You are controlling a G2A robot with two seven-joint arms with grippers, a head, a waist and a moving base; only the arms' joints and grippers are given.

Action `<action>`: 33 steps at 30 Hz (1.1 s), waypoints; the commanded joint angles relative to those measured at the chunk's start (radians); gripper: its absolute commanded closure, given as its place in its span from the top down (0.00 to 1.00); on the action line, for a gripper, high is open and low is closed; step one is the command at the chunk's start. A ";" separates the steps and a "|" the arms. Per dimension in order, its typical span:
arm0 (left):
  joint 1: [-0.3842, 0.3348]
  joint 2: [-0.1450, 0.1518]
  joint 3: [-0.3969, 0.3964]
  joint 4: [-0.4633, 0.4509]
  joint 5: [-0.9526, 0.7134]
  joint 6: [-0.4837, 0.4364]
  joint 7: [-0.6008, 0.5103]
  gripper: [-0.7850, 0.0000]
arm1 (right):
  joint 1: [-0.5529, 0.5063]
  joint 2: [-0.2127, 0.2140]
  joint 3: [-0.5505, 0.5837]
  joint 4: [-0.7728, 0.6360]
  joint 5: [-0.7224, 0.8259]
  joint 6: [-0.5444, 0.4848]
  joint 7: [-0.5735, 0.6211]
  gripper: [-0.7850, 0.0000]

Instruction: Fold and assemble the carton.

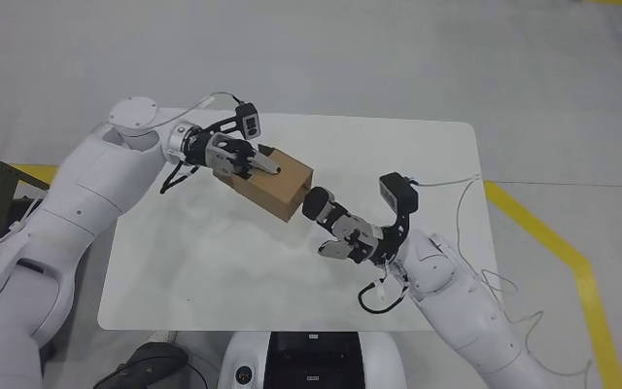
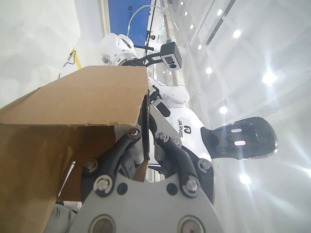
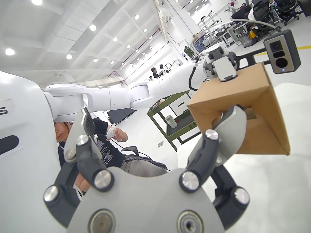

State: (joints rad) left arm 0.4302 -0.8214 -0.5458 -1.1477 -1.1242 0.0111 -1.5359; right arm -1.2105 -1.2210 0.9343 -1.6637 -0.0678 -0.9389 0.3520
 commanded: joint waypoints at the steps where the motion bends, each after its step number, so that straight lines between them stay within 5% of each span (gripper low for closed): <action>1: 0.000 0.010 0.000 -0.002 -0.019 0.000 0.000 0.00 | -0.004 0.001 0.003 -0.006 0.003 -0.003 0.002 1.00; 18: -0.067 0.074 0.150 -0.085 0.004 0.013 0.000 0.00 | -0.020 0.010 0.024 0.012 0.051 -0.002 0.037 1.00; 33: -0.188 0.056 0.323 -0.024 -0.075 -0.063 0.000 0.00 | -0.030 0.027 -0.006 0.016 0.282 0.028 0.188 1.00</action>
State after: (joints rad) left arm 0.2479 -0.7630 -0.2315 -1.1768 -1.1927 -0.0474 -1.5359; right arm -1.2403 -1.1955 0.9342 -1.6442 0.1887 -0.9170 0.5213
